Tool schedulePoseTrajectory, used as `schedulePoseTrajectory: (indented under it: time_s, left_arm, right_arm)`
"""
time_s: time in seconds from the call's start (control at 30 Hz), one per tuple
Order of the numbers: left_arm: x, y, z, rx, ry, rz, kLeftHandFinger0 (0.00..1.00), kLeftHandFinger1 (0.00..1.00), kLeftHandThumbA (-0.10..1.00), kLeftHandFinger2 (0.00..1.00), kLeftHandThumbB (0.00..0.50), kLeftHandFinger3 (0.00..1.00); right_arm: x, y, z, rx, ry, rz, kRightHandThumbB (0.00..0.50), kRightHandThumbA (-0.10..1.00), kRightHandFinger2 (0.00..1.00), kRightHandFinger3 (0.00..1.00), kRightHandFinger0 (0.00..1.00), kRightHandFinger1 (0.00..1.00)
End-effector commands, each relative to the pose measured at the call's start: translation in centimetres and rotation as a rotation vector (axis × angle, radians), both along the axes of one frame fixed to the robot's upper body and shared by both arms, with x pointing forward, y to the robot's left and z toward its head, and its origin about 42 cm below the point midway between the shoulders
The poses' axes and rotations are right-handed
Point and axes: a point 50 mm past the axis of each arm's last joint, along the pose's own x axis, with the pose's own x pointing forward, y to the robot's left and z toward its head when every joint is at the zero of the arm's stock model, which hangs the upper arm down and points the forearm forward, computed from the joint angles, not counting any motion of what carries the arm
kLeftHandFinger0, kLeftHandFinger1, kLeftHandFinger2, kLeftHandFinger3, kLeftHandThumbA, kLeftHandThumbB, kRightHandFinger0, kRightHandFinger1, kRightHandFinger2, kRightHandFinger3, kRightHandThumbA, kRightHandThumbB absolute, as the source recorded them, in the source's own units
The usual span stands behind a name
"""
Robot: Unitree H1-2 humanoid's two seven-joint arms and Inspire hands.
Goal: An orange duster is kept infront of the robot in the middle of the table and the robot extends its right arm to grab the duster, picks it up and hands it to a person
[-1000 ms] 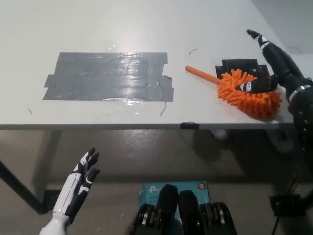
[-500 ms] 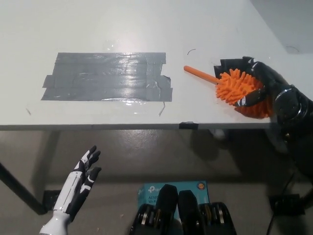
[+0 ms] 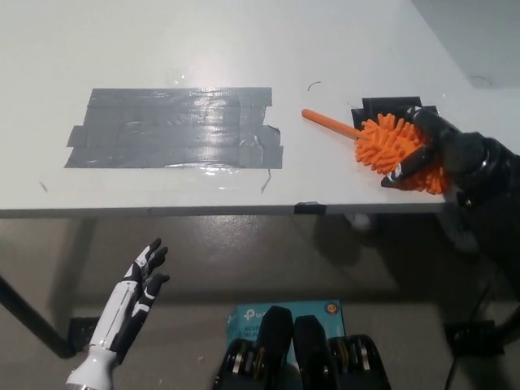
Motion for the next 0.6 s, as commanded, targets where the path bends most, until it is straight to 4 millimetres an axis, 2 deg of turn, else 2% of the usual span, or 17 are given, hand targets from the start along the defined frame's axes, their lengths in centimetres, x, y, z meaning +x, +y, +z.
schedulePoseTrajectory:
  time_s: [0.0, 0.07, 0.13, 0.17, 0.2, 0.23, 0.27, 0.3, 0.33, 0.37, 0.4, 0.43, 0.47, 0.53, 0.57]
  left_arm:
    - [0.4, 0.0, 1.6, 0.025, -0.072, -0.036, 0.87, 0.97, 0.95, 0.97, 0.118, 1.0]
    - [0.5, 0.0, 1.7, 0.034, -0.081, -0.039, 0.87, 0.97, 0.95, 0.96, 0.117, 1.0]
    - [0.7, -0.1, 1.8, 0.037, -0.083, -0.041, 0.87, 0.97, 0.95, 0.95, 0.125, 1.0]
    - [0.7, -0.1, 1.8, 0.039, -0.085, -0.043, 0.87, 0.97, 0.95, 0.95, 0.125, 1.0]
    - [0.8, -0.1, 1.8, 0.04, -0.084, -0.046, 0.87, 0.96, 0.94, 0.95, 0.136, 1.0]
    - [0.8, -0.1, 1.8, 0.041, -0.085, -0.047, 0.87, 0.96, 0.94, 0.95, 0.137, 1.0]
    - [0.8, -0.1, 1.8, 0.046, -0.085, -0.049, 0.87, 0.96, 0.95, 0.94, 0.139, 1.0]
    - [0.9, -0.1, 1.9, 0.048, -0.085, -0.05, 0.87, 0.96, 0.95, 0.94, 0.14, 1.0]
    - [1.0, -0.1, 2.0, 0.047, -0.09, -0.051, 0.87, 0.96, 0.94, 0.94, 0.134, 1.0]
    - [1.0, -0.1, 1.9, 0.042, -0.091, -0.051, 0.87, 0.96, 0.94, 0.93, 0.133, 1.0]
    - [1.1, -0.1, 2.0, 0.041, -0.091, -0.051, 0.87, 0.96, 0.94, 0.93, 0.133, 1.0]
    - [1.1, -0.1, 2.0, 0.041, -0.093, -0.052, 0.86, 0.95, 0.94, 0.93, 0.122, 1.0]
    - [1.1, -0.1, 2.0, 0.042, -0.095, -0.053, 0.86, 0.95, 0.94, 0.92, 0.122, 1.0]
    - [1.2, -0.1, 2.0, 0.053, -0.1, -0.057, 0.85, 0.93, 0.95, 0.91, 0.12, 1.0]
    - [1.3, -0.1, 2.0, 0.05, -0.097, -0.058, 0.85, 0.92, 0.96, 0.9, 0.119, 1.0]
  right_arm:
    - [1.3, 2.2, 1.4, 0.041, 0.04, 0.08, 0.375, 1.0, 1.0, 1.0, 1.0, 1.0]
    - [1.6, 2.2, 0.9, 0.029, 0.06, 0.092, 0.345, 0.99, 1.0, 1.0, 1.0, 1.0]
    - [1.8, 2.0, 0.5, 0.023, 0.06, 0.07, 0.301, 0.88, 1.0, 1.0, 1.0, 1.0]
    - [1.9, 2.0, 0.2, 0.03, 0.054, 0.045, 0.309, 0.84, 1.0, 1.0, 1.0, 1.0]
    - [1.9, 1.9, -0.2, 0.023, 0.044, 0.033, 0.283, 0.7, 0.79, 1.0, 0.66, 0.58]
    - [2.0, 1.9, -0.4, -0.004, 0.058, 0.04, 0.249, 0.58, 0.64, 1.0, 0.44, 0.46]
    - [2.1, 2.0, -0.7, -0.056, 0.071, 0.051, 0.187, 0.35, 0.8, 1.0, 0.46, 0.62]
    - [2.1, 1.9, -0.8, -0.073, 0.073, 0.053, 0.208, 0.23, 0.79, 1.0, 0.55, 0.7]
    - [2.2, 2.0, -0.9, -0.091, 0.071, 0.05, 0.231, 0.01, 0.59, 1.0, 0.4, 0.52]
    - [2.1, 2.1, -1.2, -0.143, 0.082, 0.067, 0.183, -0.1, 0.74, 1.0, 0.48, 0.66]
    - [2.1, 2.1, -1.3, -0.157, 0.085, 0.073, 0.186, -0.1, 0.74, 1.0, 0.66, 0.75]
    - [2.1, 2.2, -1.6, -0.168, 0.084, 0.076, 0.159, -0.1, 0.52, 1.0, 0.38, 0.47]
    - [2.1, 2.2, -1.7, -0.177, 0.082, 0.081, 0.154, -0.1, 0.5, 1.0, 0.35, 0.46]
    - [2.0, 2.1, -2.1, -0.188, 0.089, 0.09, 0.155, -0.1, 0.36, 1.0, 0.13, 0.28]
    - [1.9, 2.0, -2.4, -0.192, 0.106, 0.097, 0.136, -0.1, 0.36, 1.0, 0.07, 0.32]
